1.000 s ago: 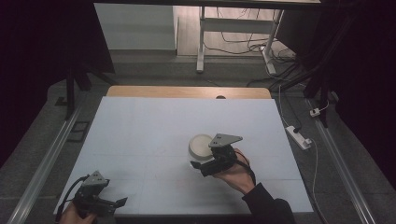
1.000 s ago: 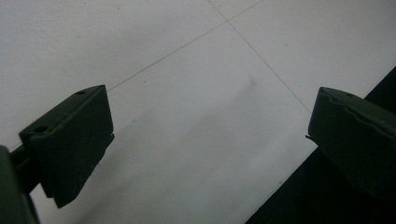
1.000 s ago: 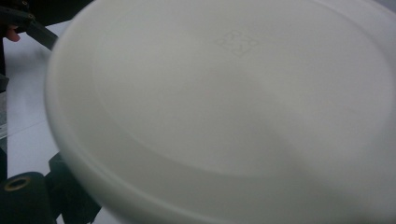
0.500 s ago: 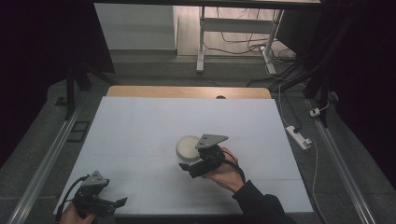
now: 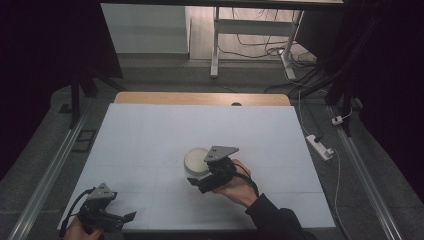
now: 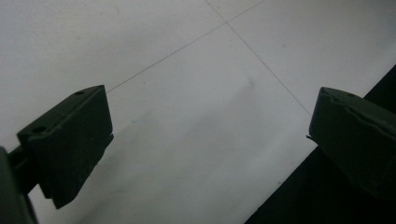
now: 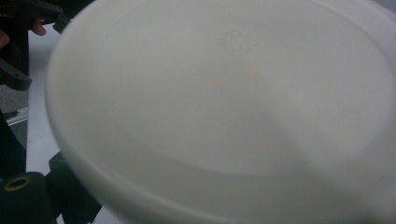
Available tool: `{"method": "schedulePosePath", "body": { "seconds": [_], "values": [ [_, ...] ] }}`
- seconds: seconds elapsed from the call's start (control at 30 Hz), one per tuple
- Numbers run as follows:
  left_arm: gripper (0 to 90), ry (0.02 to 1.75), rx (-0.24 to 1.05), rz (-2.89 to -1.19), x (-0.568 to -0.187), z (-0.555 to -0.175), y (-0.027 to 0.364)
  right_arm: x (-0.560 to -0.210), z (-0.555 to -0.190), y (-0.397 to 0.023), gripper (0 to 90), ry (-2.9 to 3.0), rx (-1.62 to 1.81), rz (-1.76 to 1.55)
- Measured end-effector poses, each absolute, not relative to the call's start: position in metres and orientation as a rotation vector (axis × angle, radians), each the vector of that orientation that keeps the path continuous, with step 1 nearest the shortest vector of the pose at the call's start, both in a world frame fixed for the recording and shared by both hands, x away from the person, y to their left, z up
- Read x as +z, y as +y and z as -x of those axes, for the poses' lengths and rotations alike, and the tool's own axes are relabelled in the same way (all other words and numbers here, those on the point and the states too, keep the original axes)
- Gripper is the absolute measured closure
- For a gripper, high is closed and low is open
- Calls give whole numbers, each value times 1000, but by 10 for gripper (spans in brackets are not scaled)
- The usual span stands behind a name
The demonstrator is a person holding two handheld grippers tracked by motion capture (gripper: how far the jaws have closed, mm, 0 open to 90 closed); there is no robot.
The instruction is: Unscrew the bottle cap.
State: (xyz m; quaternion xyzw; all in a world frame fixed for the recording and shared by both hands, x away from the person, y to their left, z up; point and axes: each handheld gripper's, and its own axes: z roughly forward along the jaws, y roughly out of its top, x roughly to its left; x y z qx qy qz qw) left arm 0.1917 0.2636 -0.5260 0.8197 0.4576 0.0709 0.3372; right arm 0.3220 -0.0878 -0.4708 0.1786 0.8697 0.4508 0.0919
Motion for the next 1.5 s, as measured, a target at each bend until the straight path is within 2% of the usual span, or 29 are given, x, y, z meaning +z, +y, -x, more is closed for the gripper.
{"method": "schedulePosePath", "body": {
  "seconds": [0.67, 1.3, 1.5],
  "values": [
    [0, 1146, 192, -2078, -518, -194, 263, -471, -320, -89, 64, 2582, 1342, -526],
    [0, 921, 210, -2089, -497, -218, 234, -469, -319, -91, 64, 2583, 1345, -512],
    [0, 845, 253, -2074, -486, -231, 219, -469, -319, -93, 64, 2583, 1344, -503]
  ]
}}
